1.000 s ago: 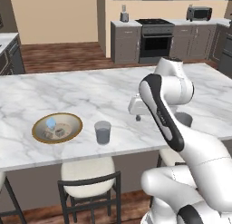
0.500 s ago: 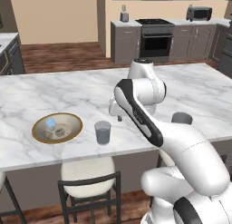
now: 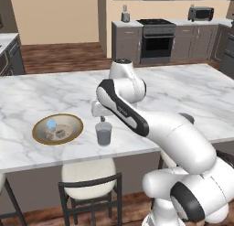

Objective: There are four ice cubes in the ice bowl. Place two ice cubes in each glass of water.

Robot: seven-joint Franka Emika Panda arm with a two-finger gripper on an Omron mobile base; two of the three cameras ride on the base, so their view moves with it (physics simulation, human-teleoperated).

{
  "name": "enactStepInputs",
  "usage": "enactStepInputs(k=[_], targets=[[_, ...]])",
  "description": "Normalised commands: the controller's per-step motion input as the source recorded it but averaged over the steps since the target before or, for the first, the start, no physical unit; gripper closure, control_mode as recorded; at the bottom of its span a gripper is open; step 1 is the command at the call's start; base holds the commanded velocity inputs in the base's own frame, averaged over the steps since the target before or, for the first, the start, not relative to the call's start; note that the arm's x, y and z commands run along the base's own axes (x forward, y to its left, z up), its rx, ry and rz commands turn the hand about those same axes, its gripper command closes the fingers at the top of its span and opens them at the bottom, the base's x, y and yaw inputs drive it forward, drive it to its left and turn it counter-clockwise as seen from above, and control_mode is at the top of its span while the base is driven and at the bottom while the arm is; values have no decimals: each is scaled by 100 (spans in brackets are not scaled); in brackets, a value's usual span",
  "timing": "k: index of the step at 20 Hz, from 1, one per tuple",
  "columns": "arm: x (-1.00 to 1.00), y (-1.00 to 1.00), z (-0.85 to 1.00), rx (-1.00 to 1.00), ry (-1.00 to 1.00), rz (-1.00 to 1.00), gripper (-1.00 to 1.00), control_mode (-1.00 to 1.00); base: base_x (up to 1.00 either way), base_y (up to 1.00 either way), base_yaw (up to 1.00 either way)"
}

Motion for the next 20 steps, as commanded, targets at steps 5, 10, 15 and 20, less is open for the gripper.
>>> enactStepInputs(k=[5,10,15,20], targets=[[35,50,-1,0,0,21,-100,-100,0,0,0],[22,56,0,0,0,12,-100,-100,0,0,0],[12,56,-1,-1,0,7,-100,-100,0,0,0],[28,56,-23,-2,-1,9,-100,-100,0,0,0]])
